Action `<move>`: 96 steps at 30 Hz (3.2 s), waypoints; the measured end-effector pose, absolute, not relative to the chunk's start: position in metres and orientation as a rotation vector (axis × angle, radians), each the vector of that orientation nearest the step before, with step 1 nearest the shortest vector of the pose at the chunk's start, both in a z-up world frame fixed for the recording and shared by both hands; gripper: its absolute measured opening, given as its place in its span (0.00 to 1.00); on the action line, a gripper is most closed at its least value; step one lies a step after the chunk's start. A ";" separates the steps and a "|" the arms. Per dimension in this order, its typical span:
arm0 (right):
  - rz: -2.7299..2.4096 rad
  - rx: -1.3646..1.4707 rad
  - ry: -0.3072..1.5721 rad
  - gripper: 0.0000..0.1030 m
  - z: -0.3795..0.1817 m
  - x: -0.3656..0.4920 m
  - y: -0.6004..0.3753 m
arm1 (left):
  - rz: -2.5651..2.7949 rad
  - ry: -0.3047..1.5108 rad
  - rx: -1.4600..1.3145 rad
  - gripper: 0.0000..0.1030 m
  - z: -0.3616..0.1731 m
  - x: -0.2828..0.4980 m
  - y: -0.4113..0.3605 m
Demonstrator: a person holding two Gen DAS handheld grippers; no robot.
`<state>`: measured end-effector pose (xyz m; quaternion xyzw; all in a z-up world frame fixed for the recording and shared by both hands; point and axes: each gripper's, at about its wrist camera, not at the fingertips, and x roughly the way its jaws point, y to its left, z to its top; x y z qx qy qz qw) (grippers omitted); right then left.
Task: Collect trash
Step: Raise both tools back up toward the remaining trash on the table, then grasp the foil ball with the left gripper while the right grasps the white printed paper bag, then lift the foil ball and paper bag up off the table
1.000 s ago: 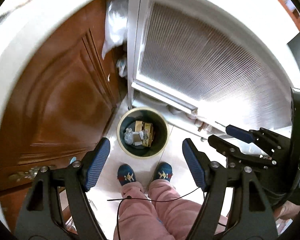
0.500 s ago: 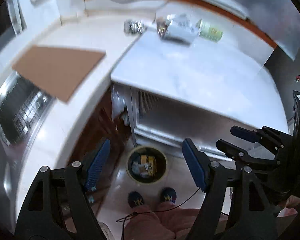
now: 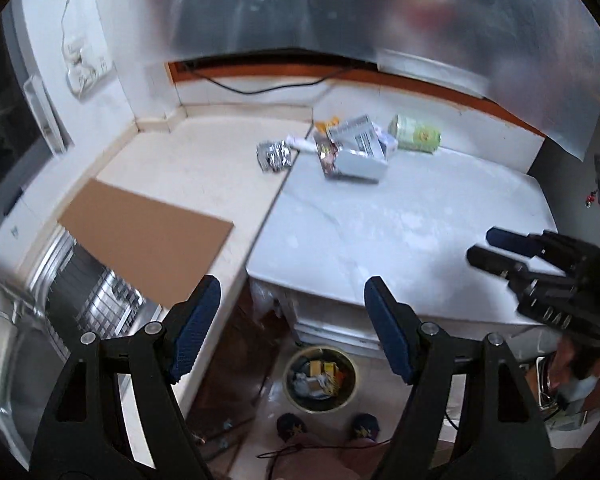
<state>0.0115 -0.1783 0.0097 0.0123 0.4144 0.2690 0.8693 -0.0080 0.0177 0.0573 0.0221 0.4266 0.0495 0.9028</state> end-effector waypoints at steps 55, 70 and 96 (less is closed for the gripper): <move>0.320 0.563 1.150 0.21 -0.169 0.379 -0.134 | -0.068 1.135 -0.338 0.38 -0.149 0.387 0.144; 0.388 0.556 1.037 0.09 -0.128 0.318 -0.137 | -0.059 1.048 -0.321 0.37 -0.105 0.306 0.139; 0.629 0.379 1.033 0.09 -0.059 0.067 -0.229 | 0.037 1.044 -0.242 0.37 -0.087 0.001 0.039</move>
